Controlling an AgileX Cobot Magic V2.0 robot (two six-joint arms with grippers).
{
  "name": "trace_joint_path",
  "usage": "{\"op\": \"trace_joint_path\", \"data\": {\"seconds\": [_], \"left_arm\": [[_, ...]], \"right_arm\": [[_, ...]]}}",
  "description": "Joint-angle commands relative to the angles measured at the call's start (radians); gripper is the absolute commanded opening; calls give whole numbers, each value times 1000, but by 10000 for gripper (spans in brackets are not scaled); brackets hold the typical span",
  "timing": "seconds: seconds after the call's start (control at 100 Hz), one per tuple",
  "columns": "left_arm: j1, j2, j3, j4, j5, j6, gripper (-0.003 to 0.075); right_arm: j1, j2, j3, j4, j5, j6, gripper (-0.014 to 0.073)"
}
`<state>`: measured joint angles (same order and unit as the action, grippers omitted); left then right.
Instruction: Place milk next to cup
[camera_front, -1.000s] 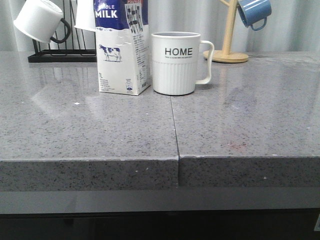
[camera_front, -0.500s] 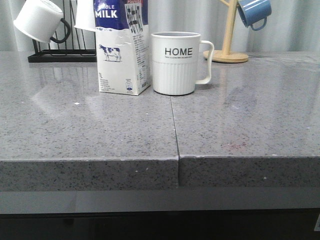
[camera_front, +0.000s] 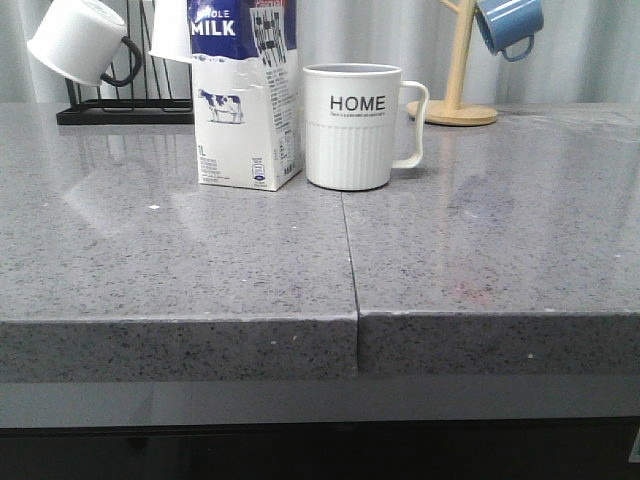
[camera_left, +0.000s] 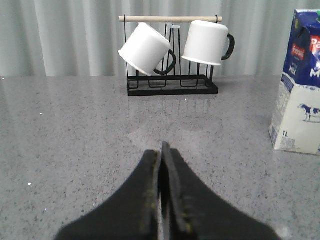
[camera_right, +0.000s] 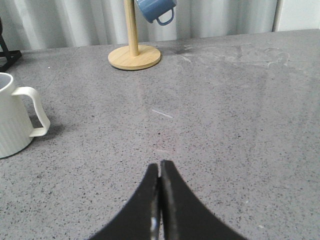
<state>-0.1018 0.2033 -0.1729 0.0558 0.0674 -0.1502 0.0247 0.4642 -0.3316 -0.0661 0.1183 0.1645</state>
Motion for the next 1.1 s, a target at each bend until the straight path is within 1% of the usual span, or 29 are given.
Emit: {"op": "trace_joint_path", "data": {"seconds": [0.0, 0.11, 0.22, 0.33, 0.37, 1.09], "left_arm": [[2, -71, 33, 7, -47, -6, -20], [2, -169, 120, 54, -47, -6, -20], [2, -244, 182, 45, -47, -6, -20], [2, -237, 217, 45, -57, -7, -20], [2, -240, 217, 47, -39, -8, -21], [2, -240, 217, 47, -49, -8, -20]], "right_arm": [[-6, 1, -26, -9, -77, 1, -122], [-6, 1, -26, -9, -77, 1, -122], [-6, 1, -26, -9, -77, 1, -122], [-6, 1, -26, -9, -78, 1, -122], [-6, 1, -26, -9, -76, 1, -122], [-6, 1, -26, -9, -77, 1, -122]]}}
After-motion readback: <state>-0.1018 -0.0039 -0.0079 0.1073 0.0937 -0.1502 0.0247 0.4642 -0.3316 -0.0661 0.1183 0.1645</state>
